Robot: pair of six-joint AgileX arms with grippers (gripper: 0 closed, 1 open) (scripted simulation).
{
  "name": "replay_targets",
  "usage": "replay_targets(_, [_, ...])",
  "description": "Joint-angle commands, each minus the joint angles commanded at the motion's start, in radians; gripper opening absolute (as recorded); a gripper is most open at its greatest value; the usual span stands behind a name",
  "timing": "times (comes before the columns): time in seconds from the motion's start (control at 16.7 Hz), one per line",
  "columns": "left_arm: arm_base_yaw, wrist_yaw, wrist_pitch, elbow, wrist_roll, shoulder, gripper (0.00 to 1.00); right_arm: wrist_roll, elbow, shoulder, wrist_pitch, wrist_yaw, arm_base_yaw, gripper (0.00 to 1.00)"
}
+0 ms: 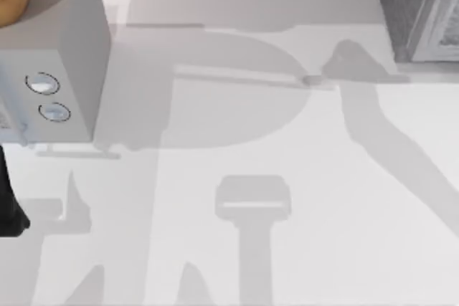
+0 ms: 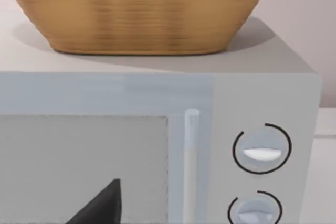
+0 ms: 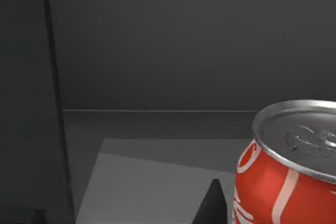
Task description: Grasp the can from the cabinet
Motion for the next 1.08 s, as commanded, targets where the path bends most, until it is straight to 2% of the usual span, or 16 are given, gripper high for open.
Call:
replay_targets(0.18, [0.000,0.000,0.000,0.000,0.000,0.000,1.00,-0.001,-0.001,-0.053,-0.053,0.053,0.053,0.00])
replay_targets(0.42, [0.000,0.000,0.000,0.000,0.000,0.000,1.00,0.001,-0.001,-0.052,-0.051,0.052,0.049,0.00])
replay_targets(0.6, [0.000,0.000,0.000,0.000,0.000,0.000,1.00,0.000,-0.049,-0.102,-0.020,0.014,0.014,0.00])
replay_targets(0.84, [0.000,0.000,0.000,0.000,0.000,0.000,1.00,-0.001,-0.254,-0.261,0.065,-0.092,-0.086,0.00])
replay_targets(1.08, [0.000,0.000,0.000,0.000,0.000,0.000,1.00,-0.003,-0.619,-0.483,0.166,-0.218,-0.208,0.00])
